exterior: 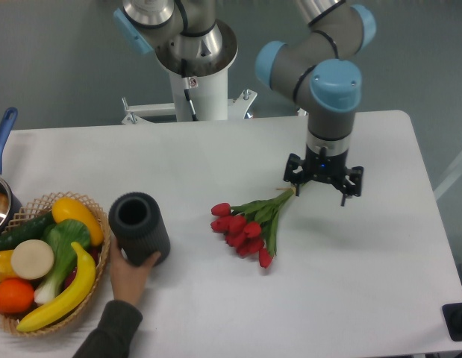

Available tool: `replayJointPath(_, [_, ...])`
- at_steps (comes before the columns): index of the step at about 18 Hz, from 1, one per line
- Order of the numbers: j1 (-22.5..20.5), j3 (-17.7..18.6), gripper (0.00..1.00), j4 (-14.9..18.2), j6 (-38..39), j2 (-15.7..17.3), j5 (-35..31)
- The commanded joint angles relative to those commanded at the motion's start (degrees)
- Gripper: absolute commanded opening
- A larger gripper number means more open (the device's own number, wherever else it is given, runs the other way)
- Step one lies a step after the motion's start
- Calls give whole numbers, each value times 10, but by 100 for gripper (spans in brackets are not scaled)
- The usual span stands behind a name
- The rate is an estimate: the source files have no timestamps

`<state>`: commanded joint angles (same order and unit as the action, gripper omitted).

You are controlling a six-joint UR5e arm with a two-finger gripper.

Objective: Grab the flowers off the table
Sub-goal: 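Lower the gripper onto the tulip stems below the blooms, then close the gripper around the tulip stems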

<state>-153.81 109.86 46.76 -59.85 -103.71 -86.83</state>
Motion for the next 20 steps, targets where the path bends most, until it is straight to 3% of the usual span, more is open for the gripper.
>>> replayJointPath(6, [33,46,100,1,-7,-14,3])
replayJointPath(20, [51,33,100,-7,-4,-61,2])
